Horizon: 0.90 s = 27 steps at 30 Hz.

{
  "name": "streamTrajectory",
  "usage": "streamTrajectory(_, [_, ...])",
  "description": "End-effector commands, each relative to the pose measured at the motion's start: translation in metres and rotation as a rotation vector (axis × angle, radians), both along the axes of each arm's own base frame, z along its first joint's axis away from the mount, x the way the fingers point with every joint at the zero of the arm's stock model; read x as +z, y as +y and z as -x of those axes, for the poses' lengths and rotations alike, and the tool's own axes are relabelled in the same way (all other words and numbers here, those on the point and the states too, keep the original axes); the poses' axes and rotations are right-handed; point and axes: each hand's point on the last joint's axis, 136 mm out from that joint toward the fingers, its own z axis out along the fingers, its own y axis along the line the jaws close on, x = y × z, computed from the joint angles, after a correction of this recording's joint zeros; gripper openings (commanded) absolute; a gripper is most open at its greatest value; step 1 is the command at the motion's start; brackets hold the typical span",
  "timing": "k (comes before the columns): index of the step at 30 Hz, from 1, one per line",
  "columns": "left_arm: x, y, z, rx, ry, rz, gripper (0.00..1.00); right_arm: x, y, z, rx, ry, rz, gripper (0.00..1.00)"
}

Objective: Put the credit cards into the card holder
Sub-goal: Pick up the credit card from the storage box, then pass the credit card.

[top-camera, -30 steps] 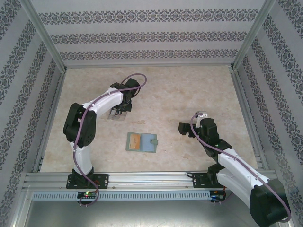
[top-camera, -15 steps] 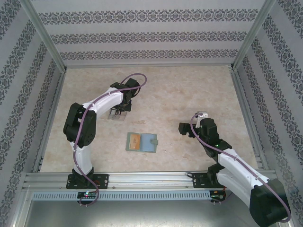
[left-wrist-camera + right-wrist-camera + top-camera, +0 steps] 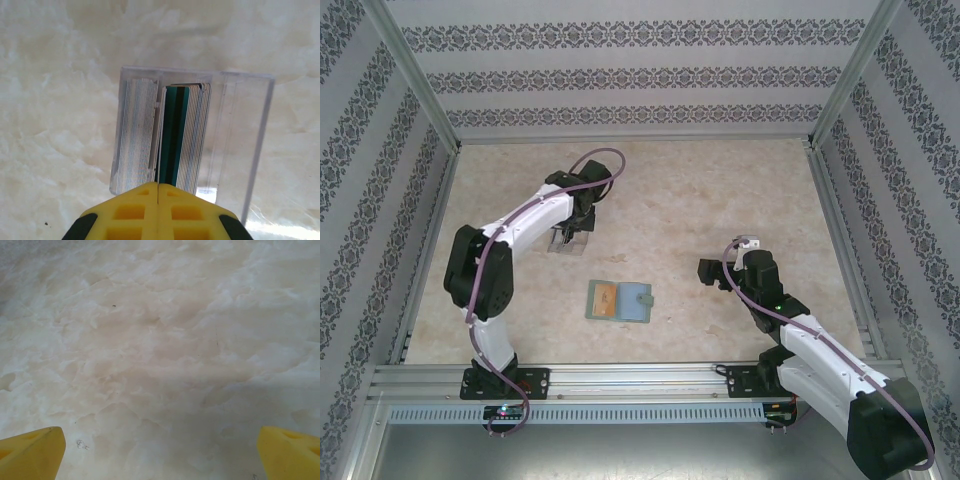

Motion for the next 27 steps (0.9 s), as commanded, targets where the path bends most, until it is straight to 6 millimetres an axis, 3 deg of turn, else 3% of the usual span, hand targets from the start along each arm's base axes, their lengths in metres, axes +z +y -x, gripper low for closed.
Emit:
streamTrajectory(1, [0.034,-0.005,0.007,0.005,-0.05,0.043,0.0,0.006,-0.015,-0.005,-0.109,-0.04,-0.036,0.98])
streamTrajectory(3, [0.044,-0.008,0.01,-0.01,-0.066,0.071,0.0,0.011,-0.015,-0.004,-0.113,-0.056,-0.061,0.98])
streamTrajectory(8, [0.07,-0.029,0.021,-0.06,-0.107,0.242,0.0,0.051,0.033,0.005,0.148,-0.095,-0.195,0.98])
streamTrajectory(11, [0.092,-0.053,0.03,-0.112,-0.171,0.437,0.0,0.082,0.068,0.01,0.306,-0.069,-0.33,0.96])
streamTrajectory(16, [0.128,-0.111,0.051,-0.273,-0.211,0.828,0.0,0.12,0.117,0.016,0.505,-0.017,-0.539,0.9])
streamTrajectory(21, [0.157,-0.157,0.076,-0.467,-0.163,1.142,0.0,0.149,0.144,0.019,0.593,0.01,-0.68,0.91])
streamTrajectory(27, [0.168,-0.179,0.093,-0.589,-0.118,1.298,0.0,0.172,0.162,0.027,0.665,0.049,-0.794,0.86])
